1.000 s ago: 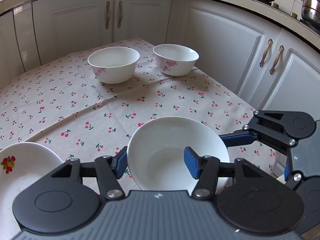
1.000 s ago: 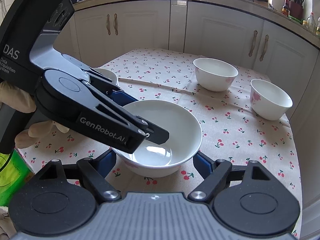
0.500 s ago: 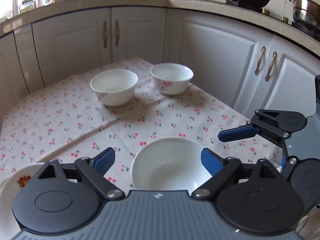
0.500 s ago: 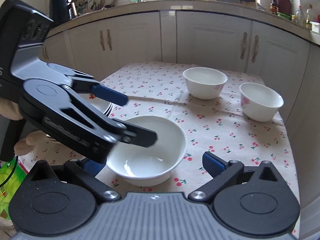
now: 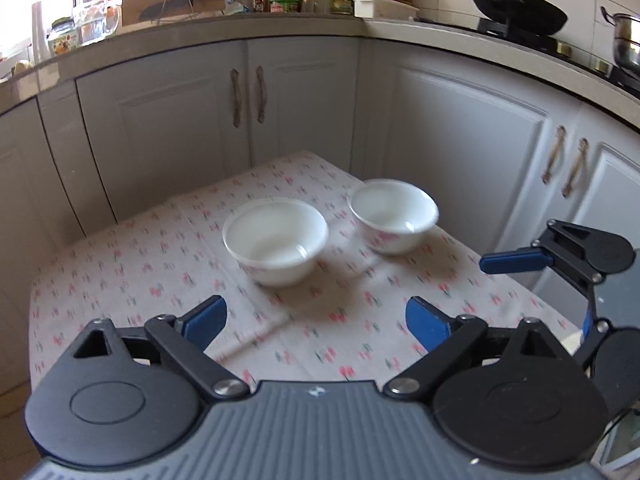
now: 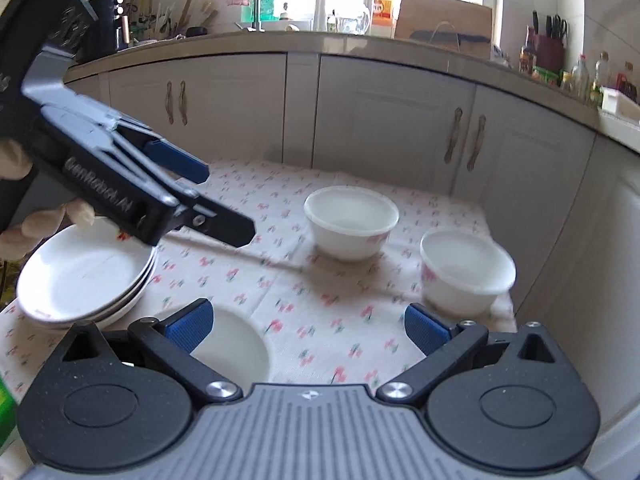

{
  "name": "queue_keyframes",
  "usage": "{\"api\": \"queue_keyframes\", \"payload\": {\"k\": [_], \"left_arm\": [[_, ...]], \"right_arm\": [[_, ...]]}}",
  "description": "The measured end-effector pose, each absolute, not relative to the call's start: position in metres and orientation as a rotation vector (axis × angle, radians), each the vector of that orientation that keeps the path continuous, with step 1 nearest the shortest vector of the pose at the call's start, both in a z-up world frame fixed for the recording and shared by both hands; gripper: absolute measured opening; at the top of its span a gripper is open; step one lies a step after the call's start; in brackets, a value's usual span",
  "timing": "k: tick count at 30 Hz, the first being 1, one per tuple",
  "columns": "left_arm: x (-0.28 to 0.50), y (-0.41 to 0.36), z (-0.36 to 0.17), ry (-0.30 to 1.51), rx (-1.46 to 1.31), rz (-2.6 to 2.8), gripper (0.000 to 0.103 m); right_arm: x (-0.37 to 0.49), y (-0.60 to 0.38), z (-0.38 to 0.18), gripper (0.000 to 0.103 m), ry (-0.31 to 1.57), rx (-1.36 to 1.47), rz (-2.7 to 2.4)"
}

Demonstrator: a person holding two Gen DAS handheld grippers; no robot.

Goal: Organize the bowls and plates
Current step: 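Move left tool to another white bowl and grasp its rim, then lift the white bowl with left tool and carry it over the other white bowl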

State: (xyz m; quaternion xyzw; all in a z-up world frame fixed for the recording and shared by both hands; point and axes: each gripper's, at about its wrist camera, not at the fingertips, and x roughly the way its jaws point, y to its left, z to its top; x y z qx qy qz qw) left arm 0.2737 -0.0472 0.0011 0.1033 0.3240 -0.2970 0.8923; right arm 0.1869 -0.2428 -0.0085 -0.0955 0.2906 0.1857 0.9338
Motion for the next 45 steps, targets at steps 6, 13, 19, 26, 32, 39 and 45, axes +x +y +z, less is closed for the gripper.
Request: {"api": "queue_keyframes", "payload": {"k": [6,13,19,26,32,39,45], "left_arm": [[0.33,-0.062,0.0,0.694,0.221,-0.592,0.096],[0.388,-0.072,-0.02,0.743,0.219,-0.569,0.088],[0.425,-0.075,-0.044,0.793,0.195,-0.572,0.079],[0.449,-0.076,-0.065,0.839,0.162,-0.604,0.071],[0.456,-0.08,-0.074,0.85,0.169,-0.626,0.061],[0.457,-0.081,-0.075,0.853,0.174,-0.664,0.052],[0.458,-0.083,-0.076,0.854,0.17,-0.661,0.052]], "right_arm": [[0.229,-0.241,-0.001,0.103,0.569,-0.222,0.379],[0.283,-0.24,-0.015,0.103,0.639,-0.229,0.409],[0.316,-0.236,-0.03,0.103,0.68,-0.232,0.449],[0.346,-0.23,-0.049,0.1,0.717,-0.245,0.449],[0.359,-0.223,-0.057,0.096,0.732,-0.247,0.446],[0.363,-0.218,-0.06,0.088,0.713,-0.27,0.427],[0.364,-0.219,-0.059,0.087,0.715,-0.261,0.419]]}}
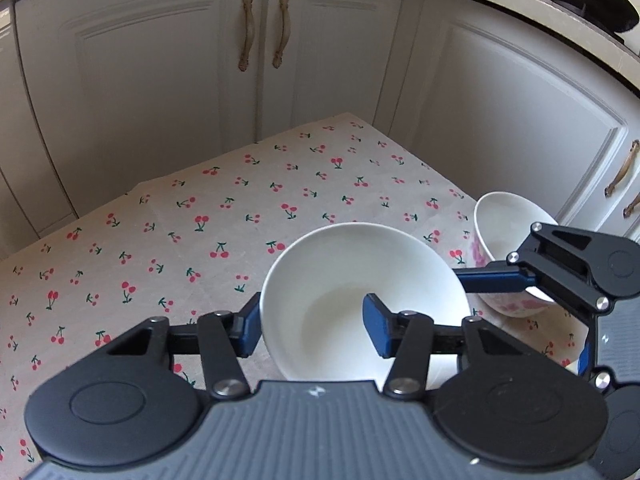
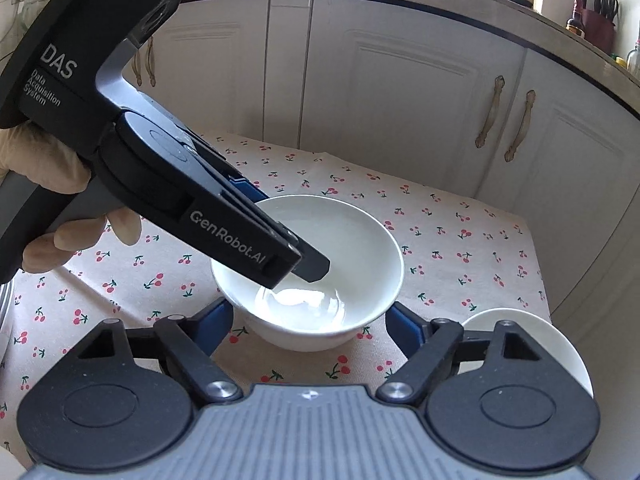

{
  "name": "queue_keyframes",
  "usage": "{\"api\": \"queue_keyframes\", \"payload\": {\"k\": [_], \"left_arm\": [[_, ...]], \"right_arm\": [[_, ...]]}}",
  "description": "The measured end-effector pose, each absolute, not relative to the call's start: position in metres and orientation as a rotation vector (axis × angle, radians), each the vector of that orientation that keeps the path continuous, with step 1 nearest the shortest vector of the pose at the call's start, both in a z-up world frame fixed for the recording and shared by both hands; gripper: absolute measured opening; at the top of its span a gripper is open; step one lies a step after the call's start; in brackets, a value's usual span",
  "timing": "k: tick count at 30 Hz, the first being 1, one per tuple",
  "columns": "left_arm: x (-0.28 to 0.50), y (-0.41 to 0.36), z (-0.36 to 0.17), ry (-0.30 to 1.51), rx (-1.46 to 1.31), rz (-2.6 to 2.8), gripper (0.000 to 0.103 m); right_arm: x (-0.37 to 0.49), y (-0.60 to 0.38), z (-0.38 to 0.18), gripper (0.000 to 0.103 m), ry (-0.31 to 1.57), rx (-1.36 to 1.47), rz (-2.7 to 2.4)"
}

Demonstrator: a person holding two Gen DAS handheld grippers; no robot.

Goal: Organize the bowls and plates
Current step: 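Lift the white bowl with left tool and carry it over the other white bowl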

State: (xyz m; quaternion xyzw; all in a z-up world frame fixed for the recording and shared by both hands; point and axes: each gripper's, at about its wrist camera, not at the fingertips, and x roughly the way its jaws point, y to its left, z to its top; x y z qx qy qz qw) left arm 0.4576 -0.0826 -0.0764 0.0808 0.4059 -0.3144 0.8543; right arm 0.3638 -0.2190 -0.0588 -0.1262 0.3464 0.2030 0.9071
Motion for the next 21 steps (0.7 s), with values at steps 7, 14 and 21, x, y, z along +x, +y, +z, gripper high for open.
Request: {"api": "queue_keyframes", "payload": {"k": [7,14,21], "left_arm": [[0.453,-0.084,-0.074,0.855,0.194,-0.66,0.052],[0.438,-0.083,-0.063,0.833,0.2,-0.664,0.052],[0.409,-0.079,-0.041,0.804,0.214,-0.671,0.052]], "right_arm": [[0.363,-0.218,-0.056,0.087,0.725,-0.263,0.418],[0.352,-0.219,-0.047,0.087,0.715,-0.274,0.416],[0.329,-0.219,-0.029,0.087,0.698,-0.271,0.423]]}}
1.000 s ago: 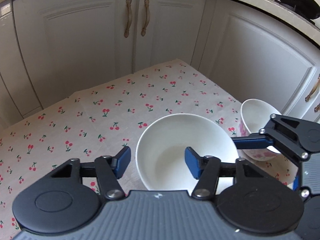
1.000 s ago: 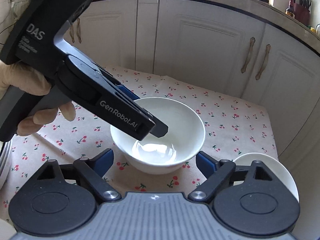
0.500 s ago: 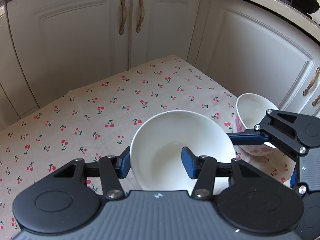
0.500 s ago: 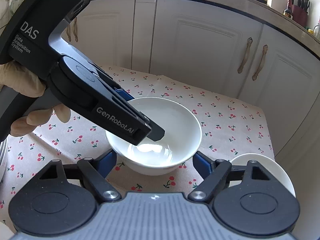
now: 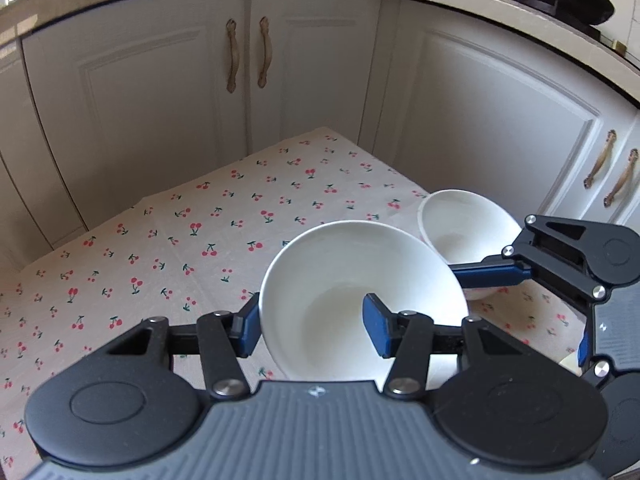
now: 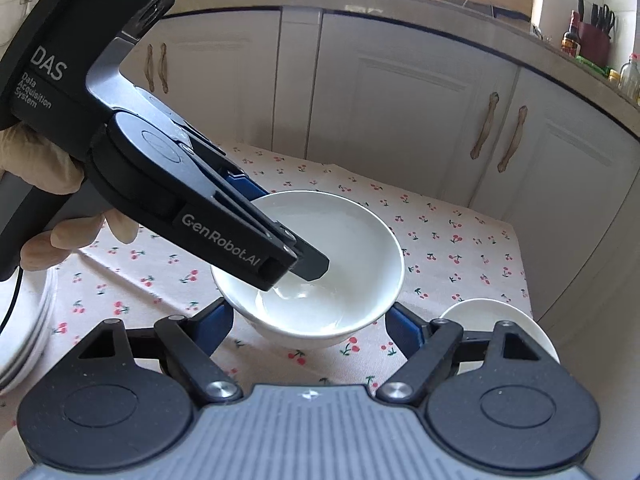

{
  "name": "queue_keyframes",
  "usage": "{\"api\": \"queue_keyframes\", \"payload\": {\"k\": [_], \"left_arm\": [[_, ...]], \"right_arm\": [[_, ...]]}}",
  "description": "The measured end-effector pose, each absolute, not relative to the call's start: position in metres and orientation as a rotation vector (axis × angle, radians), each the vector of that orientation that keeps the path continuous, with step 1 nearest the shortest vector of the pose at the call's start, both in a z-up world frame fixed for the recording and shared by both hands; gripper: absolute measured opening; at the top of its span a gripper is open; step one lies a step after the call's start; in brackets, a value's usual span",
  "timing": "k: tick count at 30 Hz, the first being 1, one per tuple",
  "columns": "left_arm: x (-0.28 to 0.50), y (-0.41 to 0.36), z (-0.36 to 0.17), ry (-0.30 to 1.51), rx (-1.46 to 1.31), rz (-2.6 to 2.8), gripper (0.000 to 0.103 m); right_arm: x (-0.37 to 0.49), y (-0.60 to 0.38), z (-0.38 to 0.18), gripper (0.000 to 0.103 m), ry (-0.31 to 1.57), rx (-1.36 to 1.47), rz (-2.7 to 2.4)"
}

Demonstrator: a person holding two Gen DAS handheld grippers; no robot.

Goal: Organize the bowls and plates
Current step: 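Lift the white bowl with left tool and carry it over the other white bowl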

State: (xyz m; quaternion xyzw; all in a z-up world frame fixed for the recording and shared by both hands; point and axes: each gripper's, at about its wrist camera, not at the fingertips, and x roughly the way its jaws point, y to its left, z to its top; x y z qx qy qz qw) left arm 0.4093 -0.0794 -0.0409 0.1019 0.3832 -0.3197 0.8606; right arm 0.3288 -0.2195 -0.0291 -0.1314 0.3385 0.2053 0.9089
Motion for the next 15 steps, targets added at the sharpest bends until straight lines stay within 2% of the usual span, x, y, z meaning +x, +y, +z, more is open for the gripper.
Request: {"api": "queue_keyframes", "payload": {"k": [15], "left_arm": [[0.331,-0.067,-0.013,0.774,0.223,-0.661,0.052]], "right_arm": [[0.257,-0.217,-0.001,0.087,0.664,-0.282,0.445]]}}
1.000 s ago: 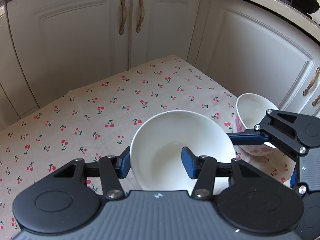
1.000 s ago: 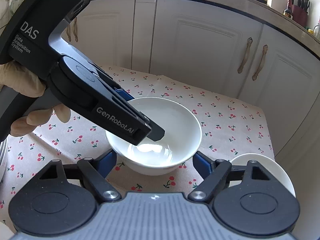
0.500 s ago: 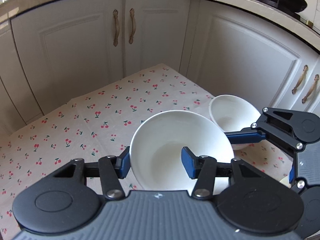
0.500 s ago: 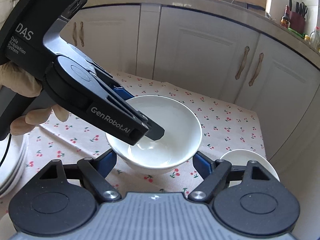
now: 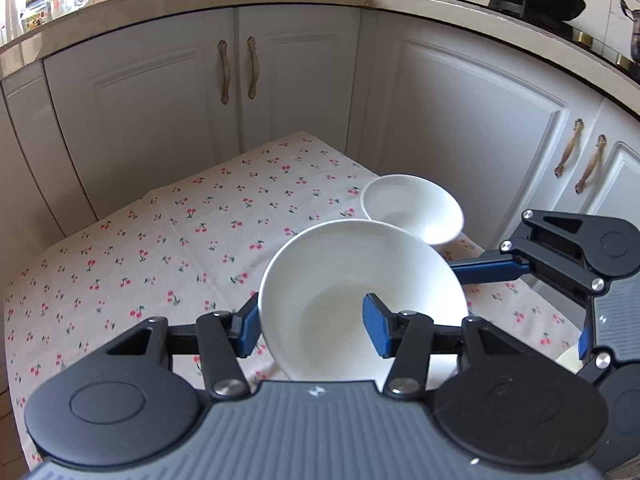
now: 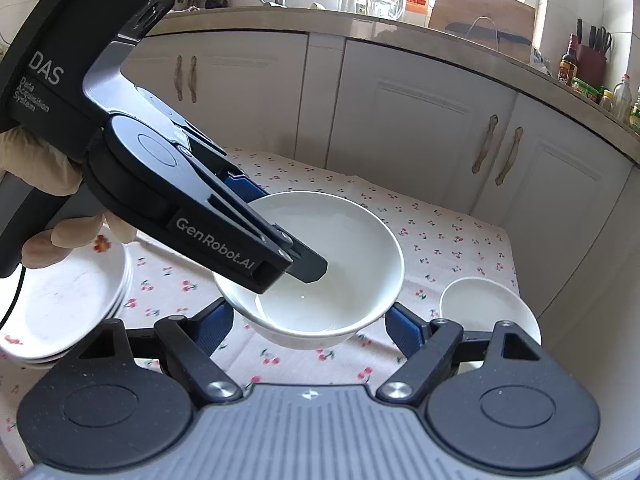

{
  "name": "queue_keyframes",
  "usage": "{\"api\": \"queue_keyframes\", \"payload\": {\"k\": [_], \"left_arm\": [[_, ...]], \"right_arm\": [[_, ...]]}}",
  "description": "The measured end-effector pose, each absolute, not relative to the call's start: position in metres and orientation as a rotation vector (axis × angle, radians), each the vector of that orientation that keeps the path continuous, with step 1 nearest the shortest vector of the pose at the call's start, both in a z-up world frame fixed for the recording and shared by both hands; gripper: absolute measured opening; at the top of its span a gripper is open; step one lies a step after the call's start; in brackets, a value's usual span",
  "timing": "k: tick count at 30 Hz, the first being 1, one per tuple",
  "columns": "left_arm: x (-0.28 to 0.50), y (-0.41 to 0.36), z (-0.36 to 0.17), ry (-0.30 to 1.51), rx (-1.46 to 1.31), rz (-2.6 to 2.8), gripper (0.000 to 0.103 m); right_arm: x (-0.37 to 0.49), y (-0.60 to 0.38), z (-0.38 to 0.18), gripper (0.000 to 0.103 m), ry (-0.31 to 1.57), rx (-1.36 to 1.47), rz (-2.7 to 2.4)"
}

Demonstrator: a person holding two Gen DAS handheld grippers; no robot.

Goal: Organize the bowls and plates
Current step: 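Lift the white bowl with left tool and carry it over the other white bowl, then lower the white bowl into the other white bowl with left tool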

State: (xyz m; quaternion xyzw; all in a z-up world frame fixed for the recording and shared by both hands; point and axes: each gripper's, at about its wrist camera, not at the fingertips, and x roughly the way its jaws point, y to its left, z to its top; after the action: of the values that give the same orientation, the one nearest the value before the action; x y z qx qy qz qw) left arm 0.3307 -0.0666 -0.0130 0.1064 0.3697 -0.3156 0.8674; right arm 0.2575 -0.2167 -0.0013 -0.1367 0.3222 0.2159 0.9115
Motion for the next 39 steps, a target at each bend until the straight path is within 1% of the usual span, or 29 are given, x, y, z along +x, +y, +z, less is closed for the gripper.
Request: {"api": "queue_keyframes", "payload": {"k": [22,39], "left_arm": [[0.254,-0.052,-0.006,0.747,0.232,-0.686,0.052],[0.23,-0.043,-0.013,0.75,0.221,-0.703,0.054]], "right_arm": [[0.182,-0.203,0.006,0.087,0.647,-0.266,0.411],[0.156,-0.199,0.002,0.087,0.658,-0.254,0.408]]}}
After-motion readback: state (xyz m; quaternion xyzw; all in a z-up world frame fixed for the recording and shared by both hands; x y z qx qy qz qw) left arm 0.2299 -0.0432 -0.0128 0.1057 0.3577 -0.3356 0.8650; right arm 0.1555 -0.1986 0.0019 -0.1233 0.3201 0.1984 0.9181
